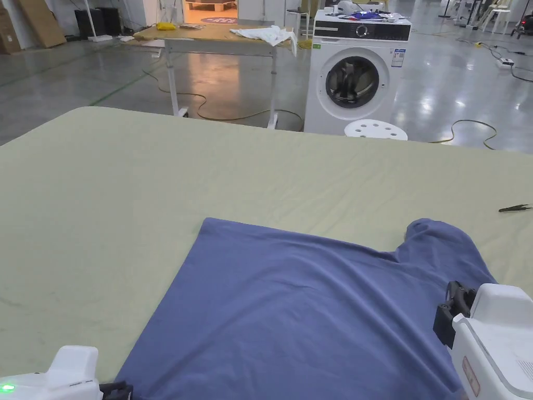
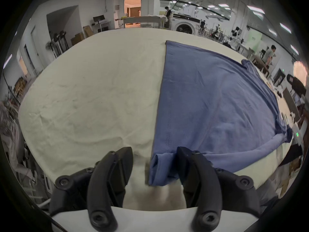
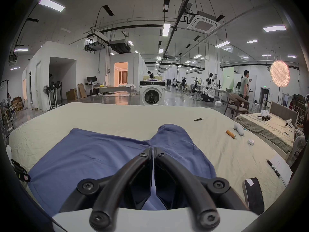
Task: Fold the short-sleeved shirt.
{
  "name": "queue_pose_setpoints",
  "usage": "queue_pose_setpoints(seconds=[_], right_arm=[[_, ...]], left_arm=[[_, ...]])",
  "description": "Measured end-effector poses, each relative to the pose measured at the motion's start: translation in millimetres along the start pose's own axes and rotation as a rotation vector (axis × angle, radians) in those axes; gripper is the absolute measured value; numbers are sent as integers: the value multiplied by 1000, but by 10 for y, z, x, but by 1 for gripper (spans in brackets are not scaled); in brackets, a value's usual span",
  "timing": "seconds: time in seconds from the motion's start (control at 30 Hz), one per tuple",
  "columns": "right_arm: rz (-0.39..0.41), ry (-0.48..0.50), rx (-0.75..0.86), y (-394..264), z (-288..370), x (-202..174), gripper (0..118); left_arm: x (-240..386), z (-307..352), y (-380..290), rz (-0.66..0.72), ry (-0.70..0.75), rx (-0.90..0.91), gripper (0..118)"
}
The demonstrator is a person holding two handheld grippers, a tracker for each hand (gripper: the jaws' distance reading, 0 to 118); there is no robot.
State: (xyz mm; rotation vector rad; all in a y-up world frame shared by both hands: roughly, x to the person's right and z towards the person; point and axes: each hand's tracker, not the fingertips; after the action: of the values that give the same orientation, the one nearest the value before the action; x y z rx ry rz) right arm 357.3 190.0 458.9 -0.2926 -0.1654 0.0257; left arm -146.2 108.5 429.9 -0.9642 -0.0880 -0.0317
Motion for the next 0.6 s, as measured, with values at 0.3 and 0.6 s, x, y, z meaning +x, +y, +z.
queue_pose_setpoints(seconds=[0.3,0.6], right_arm=[[4,-38,-51,-28,123,319,1],[42,-51,-393,-209,498,1019,64]], left_arm=[[86,6,53,-28,-79,-28,2],[-16,169,98,-2,-114,1,1]])
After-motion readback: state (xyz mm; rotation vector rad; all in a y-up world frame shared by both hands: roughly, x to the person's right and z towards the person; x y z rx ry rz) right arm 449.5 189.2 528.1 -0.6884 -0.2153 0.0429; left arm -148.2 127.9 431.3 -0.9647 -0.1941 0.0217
